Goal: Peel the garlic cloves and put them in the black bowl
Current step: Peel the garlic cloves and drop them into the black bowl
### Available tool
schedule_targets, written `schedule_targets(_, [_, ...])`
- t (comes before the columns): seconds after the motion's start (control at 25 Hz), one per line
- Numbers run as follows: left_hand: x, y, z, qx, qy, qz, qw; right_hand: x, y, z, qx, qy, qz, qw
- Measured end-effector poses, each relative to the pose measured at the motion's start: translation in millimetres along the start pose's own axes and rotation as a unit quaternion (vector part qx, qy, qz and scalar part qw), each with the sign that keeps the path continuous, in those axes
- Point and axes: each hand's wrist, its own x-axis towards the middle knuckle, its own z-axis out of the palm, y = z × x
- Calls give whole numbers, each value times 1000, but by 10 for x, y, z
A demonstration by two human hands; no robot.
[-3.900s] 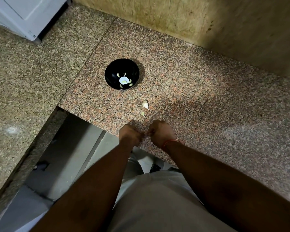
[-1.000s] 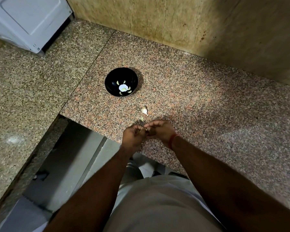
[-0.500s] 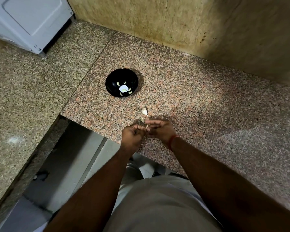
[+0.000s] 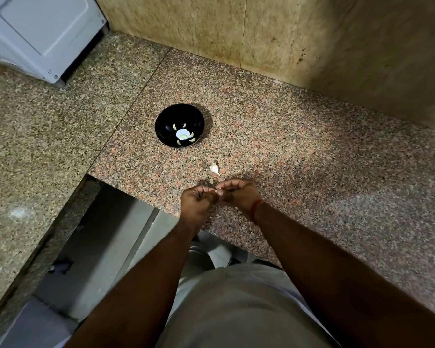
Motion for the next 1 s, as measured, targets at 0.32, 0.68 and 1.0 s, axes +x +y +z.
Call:
schedule_targets(0.32, [22,-7,27,-24,-15,-47,999,70,-87,-64,-260,-1,-155,953])
schedule_targets(0.68, [11,-42,-9,-53,10,-85,995,143,-106,-26,-344,-22,-253,904])
schedule_targets(1.0, [36,-5,29,31,58,-91,994,61,22,-2,21,-14,-52,998])
